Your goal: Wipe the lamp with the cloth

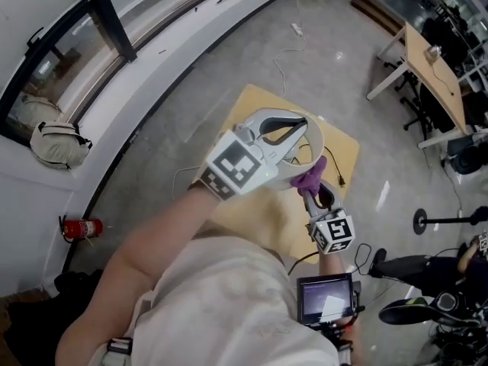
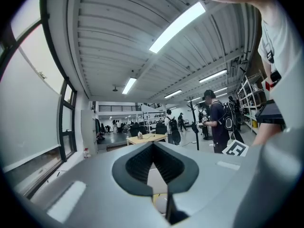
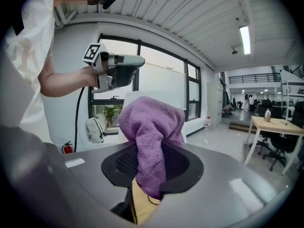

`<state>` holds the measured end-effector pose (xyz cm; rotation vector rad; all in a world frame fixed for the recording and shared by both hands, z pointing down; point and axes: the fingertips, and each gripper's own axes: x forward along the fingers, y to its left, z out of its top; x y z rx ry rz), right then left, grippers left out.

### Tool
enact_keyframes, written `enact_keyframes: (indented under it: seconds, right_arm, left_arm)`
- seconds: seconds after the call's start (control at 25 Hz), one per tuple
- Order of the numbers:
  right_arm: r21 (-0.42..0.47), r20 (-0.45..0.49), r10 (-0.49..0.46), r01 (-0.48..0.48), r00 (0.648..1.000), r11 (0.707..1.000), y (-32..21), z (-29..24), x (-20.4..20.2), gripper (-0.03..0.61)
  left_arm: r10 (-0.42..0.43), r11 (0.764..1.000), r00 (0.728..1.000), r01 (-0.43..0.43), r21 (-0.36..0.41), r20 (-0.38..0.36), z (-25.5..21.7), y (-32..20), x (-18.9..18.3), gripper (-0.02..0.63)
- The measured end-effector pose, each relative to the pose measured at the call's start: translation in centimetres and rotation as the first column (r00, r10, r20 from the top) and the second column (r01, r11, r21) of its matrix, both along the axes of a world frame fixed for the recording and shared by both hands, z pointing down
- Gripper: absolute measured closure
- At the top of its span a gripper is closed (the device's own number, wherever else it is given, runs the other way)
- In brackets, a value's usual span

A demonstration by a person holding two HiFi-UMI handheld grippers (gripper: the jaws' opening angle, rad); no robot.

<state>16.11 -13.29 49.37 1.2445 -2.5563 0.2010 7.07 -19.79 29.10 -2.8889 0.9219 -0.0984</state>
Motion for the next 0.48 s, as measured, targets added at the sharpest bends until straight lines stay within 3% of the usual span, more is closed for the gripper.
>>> enact_keyframes:
  seconds: [0.12, 0.32, 0.48]
  right_arm:
    - [-0.084, -0.032, 0.059, -0.062, 0.998, 0.995, 0.5, 3.7, 0.2, 0.456]
    - [-0.254, -0.114, 0.116, -0.142, 0.987, 0.957, 2.0, 8.9, 0.3, 0.456]
    - [-0.289, -0.145, 0.158, -0.195, 0.977, 0.937, 2.4, 9.0, 0.2, 0.457]
  left_arm:
    - [-0.005, 1.000, 1.000, 0.005, -0.018, -0.005, 0.8, 0.4, -1.3, 0.612]
    - [0.008, 0.998, 1.000, -0.007, -0.057, 0.007, 2.7, 1.3, -3.0, 0.612]
    - [0.018, 0.997, 1.000, -0.018, -0.075, 0.007, 3.8, 1.7, -4.4, 0.613]
